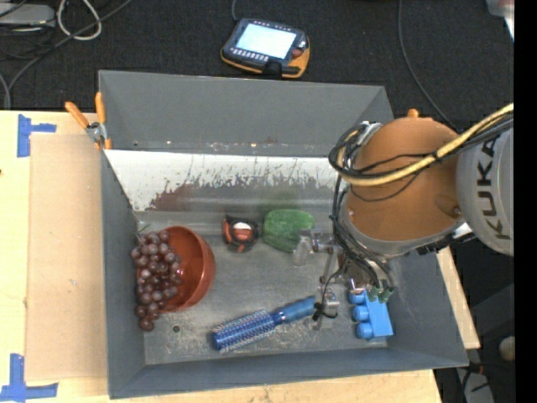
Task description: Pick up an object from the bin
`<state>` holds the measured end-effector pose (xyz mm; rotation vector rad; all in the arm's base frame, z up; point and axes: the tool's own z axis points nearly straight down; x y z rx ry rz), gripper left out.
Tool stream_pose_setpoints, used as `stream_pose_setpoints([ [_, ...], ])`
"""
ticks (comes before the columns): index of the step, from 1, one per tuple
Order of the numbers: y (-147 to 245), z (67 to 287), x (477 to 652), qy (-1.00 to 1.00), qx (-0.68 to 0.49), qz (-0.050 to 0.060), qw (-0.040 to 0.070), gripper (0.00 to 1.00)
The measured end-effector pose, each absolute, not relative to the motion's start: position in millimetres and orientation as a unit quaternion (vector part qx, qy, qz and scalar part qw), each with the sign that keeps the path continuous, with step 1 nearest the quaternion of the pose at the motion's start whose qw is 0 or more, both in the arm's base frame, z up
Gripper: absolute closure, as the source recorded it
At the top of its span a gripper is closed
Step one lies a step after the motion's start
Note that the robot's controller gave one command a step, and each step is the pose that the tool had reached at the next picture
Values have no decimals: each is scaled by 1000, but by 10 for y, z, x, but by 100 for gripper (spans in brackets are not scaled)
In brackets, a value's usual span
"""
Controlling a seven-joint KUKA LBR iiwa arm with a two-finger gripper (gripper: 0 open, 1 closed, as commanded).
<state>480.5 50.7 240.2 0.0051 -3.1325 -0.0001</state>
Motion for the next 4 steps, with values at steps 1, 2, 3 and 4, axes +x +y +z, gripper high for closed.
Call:
stream_pose_setpoints([
  [1,503,2430,4818,-1000,0,0,1,0],
  [2,973,1038,4852,-999,41,-1,0,0],
  [3,1161,1600,4855,-995,99,0,-6,0],
  [4,1031,779,4845,-999,51,-1,0,0],
])
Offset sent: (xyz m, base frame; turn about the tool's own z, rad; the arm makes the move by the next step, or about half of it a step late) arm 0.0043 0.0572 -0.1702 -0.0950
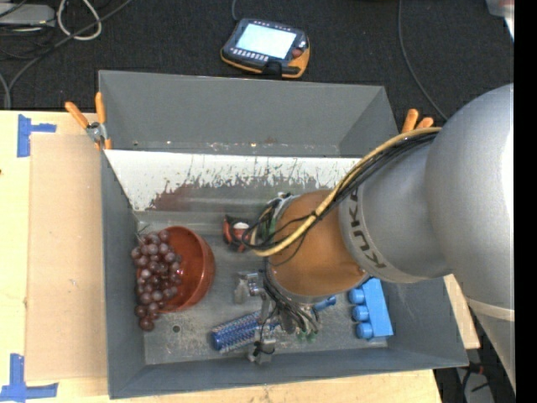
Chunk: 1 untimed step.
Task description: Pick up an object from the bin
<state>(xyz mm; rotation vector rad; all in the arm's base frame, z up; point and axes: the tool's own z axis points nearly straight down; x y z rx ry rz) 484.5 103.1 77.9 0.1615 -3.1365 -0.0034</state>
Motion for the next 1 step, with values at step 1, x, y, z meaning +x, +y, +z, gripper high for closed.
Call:
stream_pose_setpoints([
  [1,1066,715,4826,-992,123,-2,-16,0],
])
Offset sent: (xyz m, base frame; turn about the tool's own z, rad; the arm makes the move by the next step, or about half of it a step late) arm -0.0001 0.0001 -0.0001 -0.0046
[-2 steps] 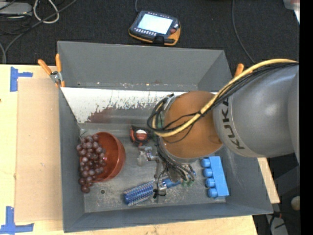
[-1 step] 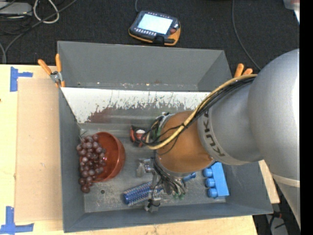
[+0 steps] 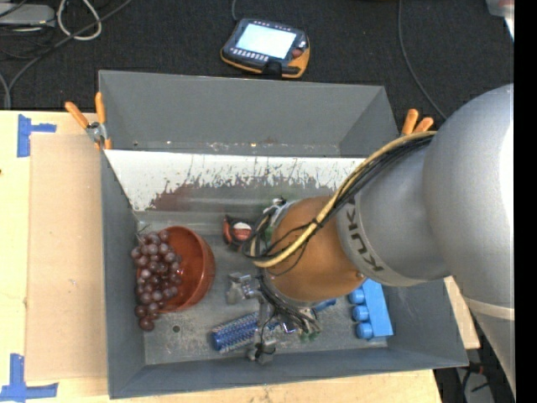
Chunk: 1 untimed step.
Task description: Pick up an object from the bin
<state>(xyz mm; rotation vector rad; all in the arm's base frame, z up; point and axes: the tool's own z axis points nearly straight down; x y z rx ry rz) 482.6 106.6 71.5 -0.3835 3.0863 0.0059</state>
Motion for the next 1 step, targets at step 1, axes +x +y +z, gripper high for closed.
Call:
stream_pose_setpoints([
  [1,1033,766,4837,999,-53,1,-2,100],
])
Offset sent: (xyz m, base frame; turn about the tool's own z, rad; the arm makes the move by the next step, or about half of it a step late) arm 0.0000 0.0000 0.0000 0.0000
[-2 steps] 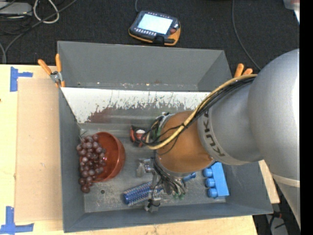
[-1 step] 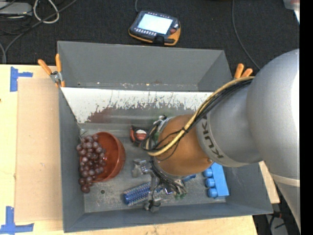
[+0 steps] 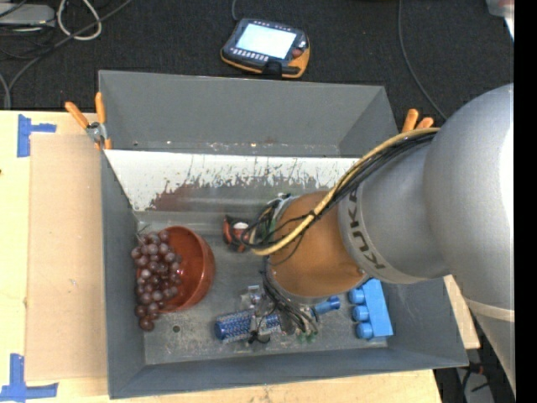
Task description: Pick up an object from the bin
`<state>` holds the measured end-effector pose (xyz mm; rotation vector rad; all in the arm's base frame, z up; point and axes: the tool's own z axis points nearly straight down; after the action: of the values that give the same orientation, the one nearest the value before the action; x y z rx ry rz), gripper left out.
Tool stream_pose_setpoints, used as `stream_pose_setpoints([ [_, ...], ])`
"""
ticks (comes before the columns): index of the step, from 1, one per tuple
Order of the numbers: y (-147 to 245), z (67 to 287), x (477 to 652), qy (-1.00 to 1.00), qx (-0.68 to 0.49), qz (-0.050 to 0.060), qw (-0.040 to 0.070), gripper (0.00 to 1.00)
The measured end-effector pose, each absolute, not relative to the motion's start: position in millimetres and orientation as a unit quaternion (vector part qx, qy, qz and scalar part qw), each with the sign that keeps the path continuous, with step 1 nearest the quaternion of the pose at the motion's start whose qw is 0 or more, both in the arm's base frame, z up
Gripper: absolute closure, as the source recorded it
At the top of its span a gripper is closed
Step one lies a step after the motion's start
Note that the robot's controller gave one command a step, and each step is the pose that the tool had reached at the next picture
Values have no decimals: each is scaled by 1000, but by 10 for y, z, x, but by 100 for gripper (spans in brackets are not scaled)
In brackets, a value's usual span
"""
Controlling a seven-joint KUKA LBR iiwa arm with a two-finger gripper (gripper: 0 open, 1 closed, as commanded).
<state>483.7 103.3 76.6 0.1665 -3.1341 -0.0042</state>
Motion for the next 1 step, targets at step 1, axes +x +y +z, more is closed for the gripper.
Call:
stream_pose_setpoints([
  [1,1033,766,4837,-999,53,-1,2,100],
])
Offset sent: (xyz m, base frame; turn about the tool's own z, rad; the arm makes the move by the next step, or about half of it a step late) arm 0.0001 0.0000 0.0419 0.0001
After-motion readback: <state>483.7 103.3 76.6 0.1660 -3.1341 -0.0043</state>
